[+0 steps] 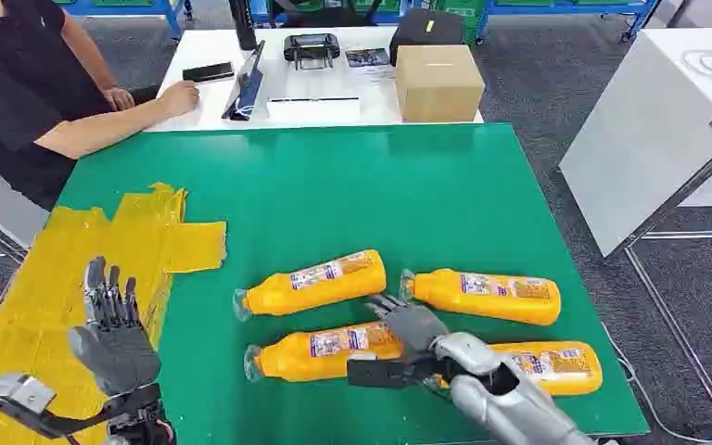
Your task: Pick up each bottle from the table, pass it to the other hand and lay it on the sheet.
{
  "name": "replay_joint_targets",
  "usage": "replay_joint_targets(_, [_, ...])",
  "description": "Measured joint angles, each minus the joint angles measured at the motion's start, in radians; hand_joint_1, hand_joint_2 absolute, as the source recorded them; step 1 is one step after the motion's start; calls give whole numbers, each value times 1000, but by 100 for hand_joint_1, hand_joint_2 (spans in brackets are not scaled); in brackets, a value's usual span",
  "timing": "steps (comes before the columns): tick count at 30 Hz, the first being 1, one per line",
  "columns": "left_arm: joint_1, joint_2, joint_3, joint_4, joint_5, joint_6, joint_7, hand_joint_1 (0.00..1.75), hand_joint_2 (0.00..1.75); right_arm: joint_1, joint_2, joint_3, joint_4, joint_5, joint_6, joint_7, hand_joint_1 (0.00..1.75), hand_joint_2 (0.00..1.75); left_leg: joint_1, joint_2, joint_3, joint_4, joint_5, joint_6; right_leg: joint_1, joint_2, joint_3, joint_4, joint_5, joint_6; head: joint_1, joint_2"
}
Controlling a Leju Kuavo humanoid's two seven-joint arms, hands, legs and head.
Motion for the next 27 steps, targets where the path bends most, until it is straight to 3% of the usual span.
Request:
replay_joint_targets(3, [-33,3,-29,45,10,9,1,0,0,-134,-1,91,95,-146,112,-40,175,175,0,-1,0,0,2,1,0,0,-1,0,2,1,0,0])
replay_joint_targets(8, [-50,11,-52,80,18,13,0,0,0,-222,-3,198,159,-218,115,-33,175,175,0,-1,-3,0,5,1,0,0,6,0,5,1,0,0])
replay_joint_targets(27, [-56,22,-66,104,19,19,-2,0,0,-276,-6,279,204,-282,99,-21,175,175,-1,-3,-4,0,5,1,-1,-1,5,0,5,1,0,0])
